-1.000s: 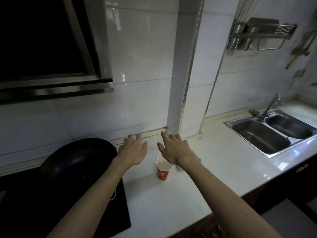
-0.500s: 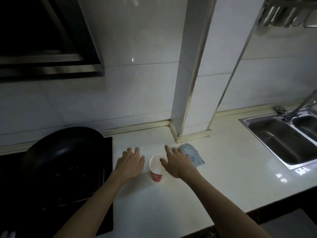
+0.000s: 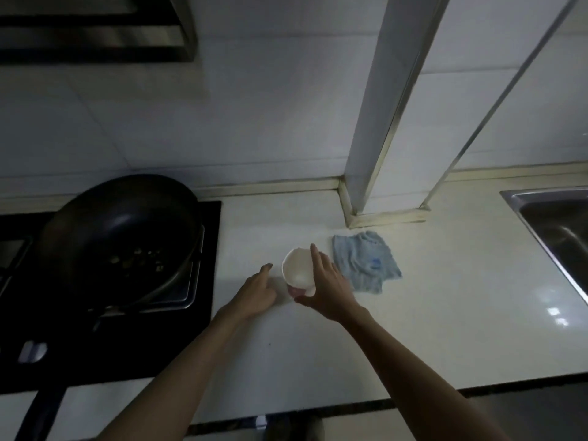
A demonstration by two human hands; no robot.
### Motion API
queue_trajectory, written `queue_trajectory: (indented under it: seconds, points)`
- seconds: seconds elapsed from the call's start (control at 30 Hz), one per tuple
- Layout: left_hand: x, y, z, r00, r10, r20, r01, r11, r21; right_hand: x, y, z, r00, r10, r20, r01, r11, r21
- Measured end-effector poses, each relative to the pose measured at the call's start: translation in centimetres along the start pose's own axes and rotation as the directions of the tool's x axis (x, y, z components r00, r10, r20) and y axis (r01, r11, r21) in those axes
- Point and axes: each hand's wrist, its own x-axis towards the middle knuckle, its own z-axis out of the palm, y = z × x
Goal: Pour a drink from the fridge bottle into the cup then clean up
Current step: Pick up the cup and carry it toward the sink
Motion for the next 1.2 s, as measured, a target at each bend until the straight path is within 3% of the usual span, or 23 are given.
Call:
queue_trajectory:
  seconds: [0.23, 0.4, 0.57, 0.83, 1.0, 1.2]
  points:
    - [3.4, -1.0, 3.2, 0.999, -0.032, 0.007, 0.032, 0.95, -0.31, 0.3, 0.4, 1.2, 0.992, 0.0, -0.129, 0.023, 0.985, 0.173]
    - [2.3, 0.9, 3.6, 1.0, -0.024, 0.011, 0.025, 0.802, -0.597, 0.5, 0.5, 1.7, 0.98, 0.006, -0.2, 0.057, 0.95, 0.307]
    - [1.8, 1.7, 3.1, 0.999, -0.038, -0.02, 0.012, 0.69, -0.724, 0.6, -0.2, 0.9, 0.958, 0.021, -0.286, 0.088, 0.927, 0.364]
    - [0.6, 4.2, 1.0, 1.0, -0.029, -0.007, 0.002, 0.317, -0.949, 0.2, -2.1, -2.3, 0.906, 0.043, -0.421, 0.128, 0.92, 0.37]
    - [-0.2, 7.0, 0.1, 0.997, 0.07, 0.015, -0.006, 0.289, -0.957, -1.6, -2.3, -5.4, 0.865, 0.102, -0.492, 0.115, 0.913, 0.392]
    - [-1.5, 12.1, 1.3, 0.974, 0.209, 0.084, 0.003, 0.36, -0.933, -5.0, 0.2, -9.2, 0.784, 0.221, -0.581, 0.078, 0.892, 0.444]
